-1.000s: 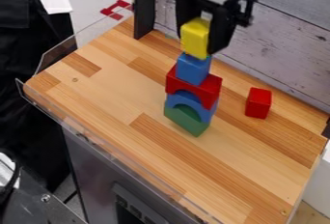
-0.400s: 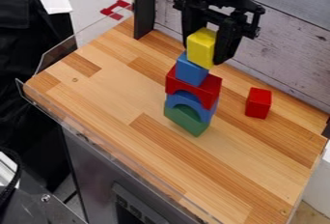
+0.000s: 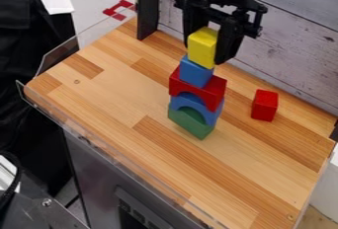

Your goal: Put the yellow block on top of the blue block

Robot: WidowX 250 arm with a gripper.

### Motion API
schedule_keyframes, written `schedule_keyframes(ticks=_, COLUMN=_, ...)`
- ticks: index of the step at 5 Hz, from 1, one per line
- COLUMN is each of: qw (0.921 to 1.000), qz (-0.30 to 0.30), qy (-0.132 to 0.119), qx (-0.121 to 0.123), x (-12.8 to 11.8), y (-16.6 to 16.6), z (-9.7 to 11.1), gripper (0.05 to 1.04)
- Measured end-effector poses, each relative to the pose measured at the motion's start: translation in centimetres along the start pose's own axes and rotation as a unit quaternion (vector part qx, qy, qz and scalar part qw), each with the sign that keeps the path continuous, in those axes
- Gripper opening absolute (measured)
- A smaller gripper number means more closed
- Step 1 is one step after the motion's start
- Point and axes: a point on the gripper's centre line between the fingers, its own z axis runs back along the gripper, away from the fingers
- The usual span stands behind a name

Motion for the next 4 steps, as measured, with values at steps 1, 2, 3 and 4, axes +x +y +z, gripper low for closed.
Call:
schedule_keyframes(ticks=1, qw=1.0, qz=0.0, qy=-0.001, qx=-0.001, x=0.0, y=0.1, z=0.1, gripper=0.602)
schedule_keyframes(ticks=2, qw=1.0, qz=0.003, qy=0.001, qx=0.002, x=-0.1, y=0.3, z=0.0, gripper=0.601)
schedule_keyframes(ticks=3, qw=1.0, qz=0.006, qy=0.003, qx=0.001, x=-0.1, y=0.8, z=0.0, gripper=0.602)
schedule_keyframes(ticks=4, qw=0.9999, qz=0.013, qy=0.005, qx=0.003, x=-0.2, y=1.2, z=0.1, gripper=0.602)
